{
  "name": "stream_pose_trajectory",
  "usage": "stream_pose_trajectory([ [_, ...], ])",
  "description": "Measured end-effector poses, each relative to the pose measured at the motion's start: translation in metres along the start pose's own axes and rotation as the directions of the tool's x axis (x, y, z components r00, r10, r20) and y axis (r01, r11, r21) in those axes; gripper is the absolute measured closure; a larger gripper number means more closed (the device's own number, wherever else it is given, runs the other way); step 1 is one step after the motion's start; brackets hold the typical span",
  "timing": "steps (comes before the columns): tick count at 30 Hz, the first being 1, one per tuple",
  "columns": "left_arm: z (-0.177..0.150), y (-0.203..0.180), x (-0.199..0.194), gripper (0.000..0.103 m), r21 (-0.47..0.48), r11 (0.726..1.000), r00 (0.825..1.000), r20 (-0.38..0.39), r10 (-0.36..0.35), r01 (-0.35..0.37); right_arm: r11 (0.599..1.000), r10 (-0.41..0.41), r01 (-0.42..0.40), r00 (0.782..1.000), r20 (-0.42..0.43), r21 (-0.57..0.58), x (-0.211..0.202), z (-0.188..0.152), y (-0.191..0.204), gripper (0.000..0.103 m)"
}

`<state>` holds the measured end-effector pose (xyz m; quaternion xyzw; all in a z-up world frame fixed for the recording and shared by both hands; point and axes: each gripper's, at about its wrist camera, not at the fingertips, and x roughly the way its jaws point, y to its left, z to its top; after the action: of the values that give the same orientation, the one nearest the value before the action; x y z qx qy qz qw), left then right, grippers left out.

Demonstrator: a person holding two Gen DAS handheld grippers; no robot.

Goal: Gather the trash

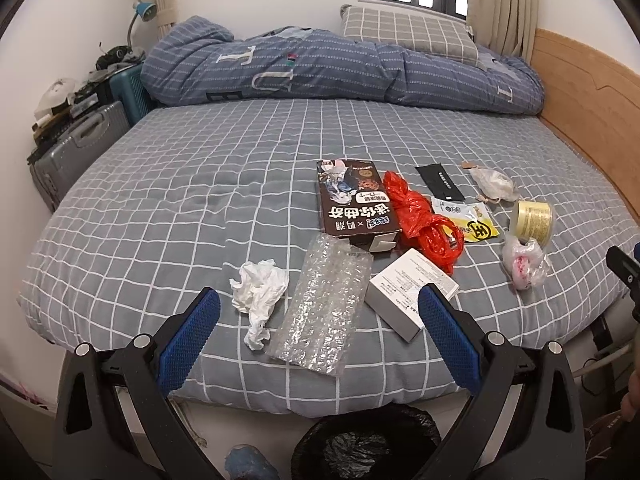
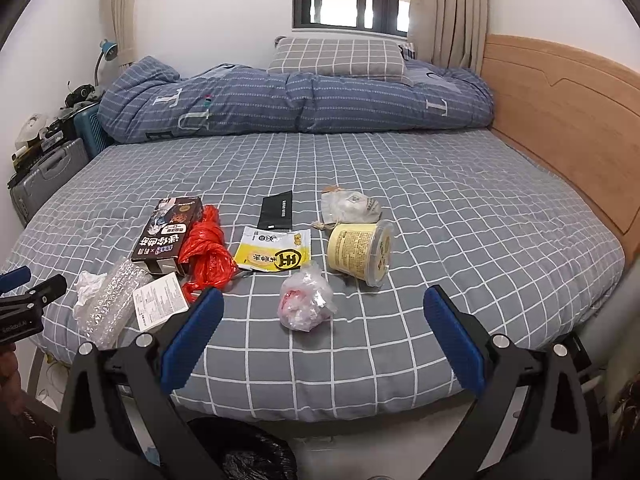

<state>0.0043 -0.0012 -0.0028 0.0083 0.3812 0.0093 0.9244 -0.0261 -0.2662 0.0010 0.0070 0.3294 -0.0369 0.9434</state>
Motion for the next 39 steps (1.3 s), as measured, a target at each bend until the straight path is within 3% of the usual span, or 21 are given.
stream_pose_trajectory([
  [39, 0.0017, 0.0007, -0.0045, 0.006, -0.006, 1.0, 1.0, 0.013, -0.008, 0.008, 1.0, 0.017, -0.017, 1.0, 0.001, -0.002, -0.0055, 0.0056, 0.0016, 0.007],
])
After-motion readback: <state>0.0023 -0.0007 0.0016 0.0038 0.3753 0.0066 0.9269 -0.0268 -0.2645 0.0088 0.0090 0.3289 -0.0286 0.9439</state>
